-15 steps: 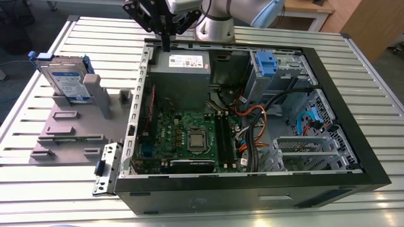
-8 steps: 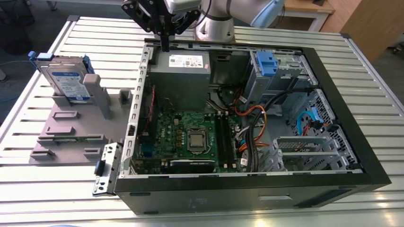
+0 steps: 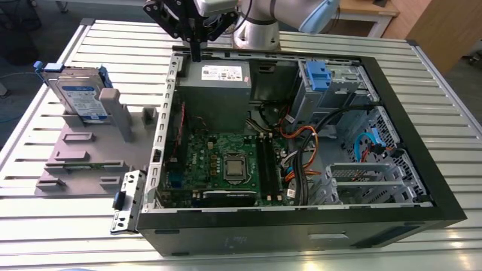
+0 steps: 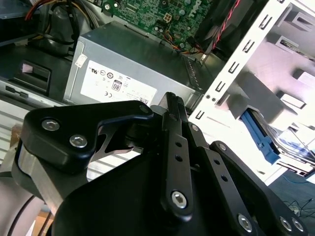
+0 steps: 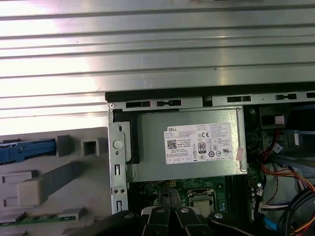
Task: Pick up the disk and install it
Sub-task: 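Reach for the disk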
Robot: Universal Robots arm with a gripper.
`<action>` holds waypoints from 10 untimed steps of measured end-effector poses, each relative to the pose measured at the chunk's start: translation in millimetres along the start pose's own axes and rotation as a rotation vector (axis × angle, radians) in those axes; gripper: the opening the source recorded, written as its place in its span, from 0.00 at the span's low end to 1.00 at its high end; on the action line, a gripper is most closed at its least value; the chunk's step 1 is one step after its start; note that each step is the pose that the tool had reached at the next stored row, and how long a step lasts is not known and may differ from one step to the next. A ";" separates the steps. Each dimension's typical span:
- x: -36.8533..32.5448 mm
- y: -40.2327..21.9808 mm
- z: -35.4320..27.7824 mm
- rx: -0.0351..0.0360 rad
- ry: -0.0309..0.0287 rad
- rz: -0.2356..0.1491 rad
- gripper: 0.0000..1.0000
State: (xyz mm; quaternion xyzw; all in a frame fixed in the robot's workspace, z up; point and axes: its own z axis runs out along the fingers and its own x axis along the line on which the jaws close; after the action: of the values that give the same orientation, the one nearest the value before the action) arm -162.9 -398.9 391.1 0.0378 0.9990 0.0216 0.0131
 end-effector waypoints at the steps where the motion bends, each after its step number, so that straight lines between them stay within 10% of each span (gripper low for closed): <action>1: 0.2 0.0 0.0 0.0000 0.0000 0.000 0.11; 10: 2.6 -0.2 -0.1 0.0008 -0.0001 0.000 0.11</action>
State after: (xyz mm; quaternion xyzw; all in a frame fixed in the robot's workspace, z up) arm -165.5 -398.9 391.1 0.0379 0.9990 0.0212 0.0131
